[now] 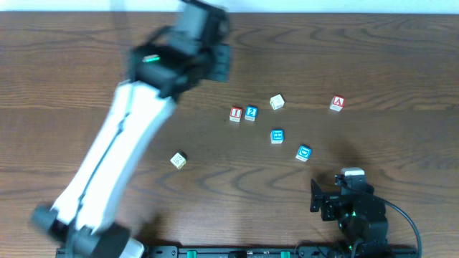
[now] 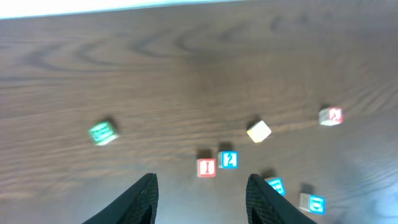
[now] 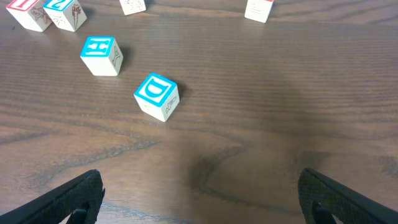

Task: Spell out Ai2
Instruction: 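Retract the left arm and grasp the red 'A' block with the right gripper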

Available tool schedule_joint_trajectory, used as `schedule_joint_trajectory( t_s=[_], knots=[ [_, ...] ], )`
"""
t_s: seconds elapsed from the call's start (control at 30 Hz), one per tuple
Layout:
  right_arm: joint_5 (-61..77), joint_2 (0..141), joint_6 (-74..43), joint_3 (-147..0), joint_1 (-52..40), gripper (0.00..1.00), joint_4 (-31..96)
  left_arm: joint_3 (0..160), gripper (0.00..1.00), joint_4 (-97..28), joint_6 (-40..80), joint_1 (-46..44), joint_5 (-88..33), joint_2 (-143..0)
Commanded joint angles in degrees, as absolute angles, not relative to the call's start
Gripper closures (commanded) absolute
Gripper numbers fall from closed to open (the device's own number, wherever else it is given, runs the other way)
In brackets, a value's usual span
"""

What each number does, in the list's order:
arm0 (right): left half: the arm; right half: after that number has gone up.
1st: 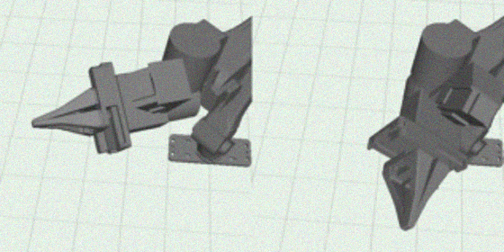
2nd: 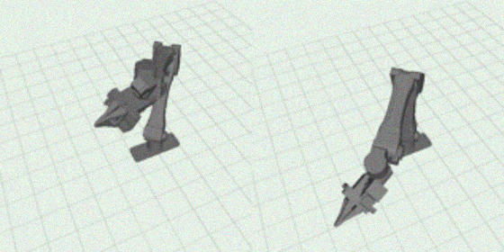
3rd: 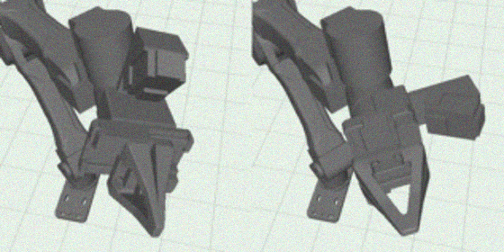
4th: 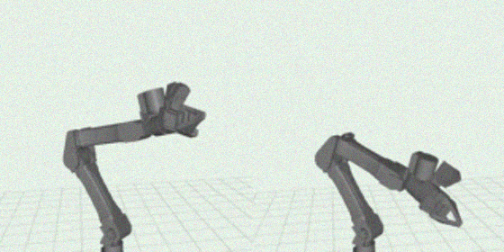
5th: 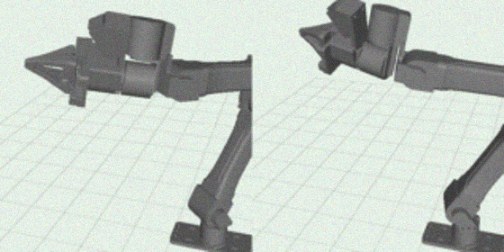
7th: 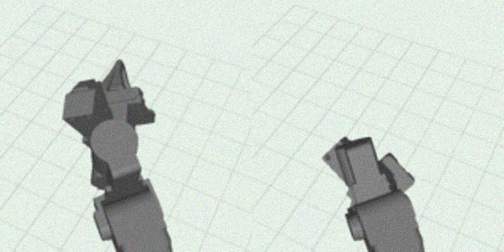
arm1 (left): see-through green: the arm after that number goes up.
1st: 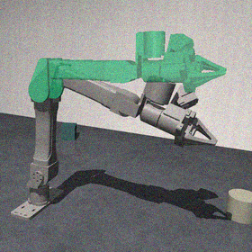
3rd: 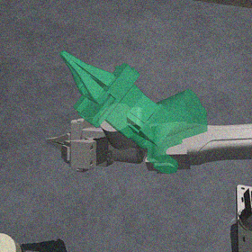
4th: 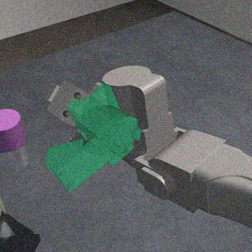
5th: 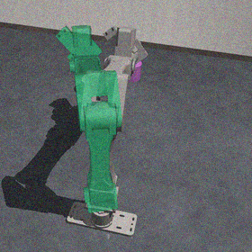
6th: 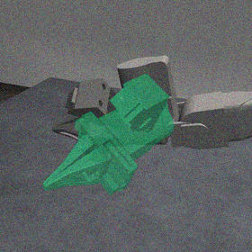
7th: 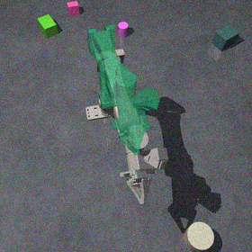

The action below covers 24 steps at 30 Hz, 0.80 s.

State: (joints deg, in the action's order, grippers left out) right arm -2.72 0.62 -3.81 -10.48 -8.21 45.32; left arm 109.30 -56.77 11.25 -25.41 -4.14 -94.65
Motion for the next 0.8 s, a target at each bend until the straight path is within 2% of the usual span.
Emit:
schedule_joint_trajectory(
  t_s=[0.0, 0.17, 0.3, 0.37, 0.5, 0.57, 0.63, 0.7, 0.77],
  knots=[
    [-2.5, 0.3, -3.1, -10.0, -7.8, 0.01, 45.4, 109.3, 0.53, -60.6, 8.9, -22.9, -6.0, -89.7],
    [-2.5, 0.3, -3.1, -10.0, -7.8, 0.01, 45.4, 106.0, 0.55, -65.7, 5.9, -20.9, -5.8, -83.2],
    [-2.6, 0.3, -4.4, -10.0, -7.8, 0.01, 41.1, 102.1, 0.53, -64.8, 5.0, -20.6, -5.3, -79.7],
    [2.3, 0.3, -15.2, -10.0, -7.8, 0.01, 33.9, 100.3, 0.53, -64.2, 4.2, -20.0, -5.3, -78.8],
    [9.8, 0.3, -51.6, -10.0, -7.8, 0.01, 26.5, 98.1, 0.5, -63.0, 4.2, -18.4, -5.4, -78.7],
    [8.6, 0.3, -60.6, -10.0, -7.8, 0.01, 25.6, 97.9, 0.49, -62.6, 4.2, -17.3, -5.4, -78.7],
    [6.5, 0.3, -63.0, -10.0, -7.8, 0.01, 22.7, 97.9, 0.46, -62.2, 4.2, -15.7, -5.4, -78.7],
    [6.0, 0.5, -56.9, -10.0, -7.8, 0.01, 17.0, 97.8, 0.43, -61.6, 4.2, -13.3, -6.2, -78.7],
    [5.0, 2.0, -55.9, -10.0, -7.4, 0.01, 12.9, 97.3, 0.41, -60.9, 4.1, -10.8, -8.6, -78.7]
  ],
)
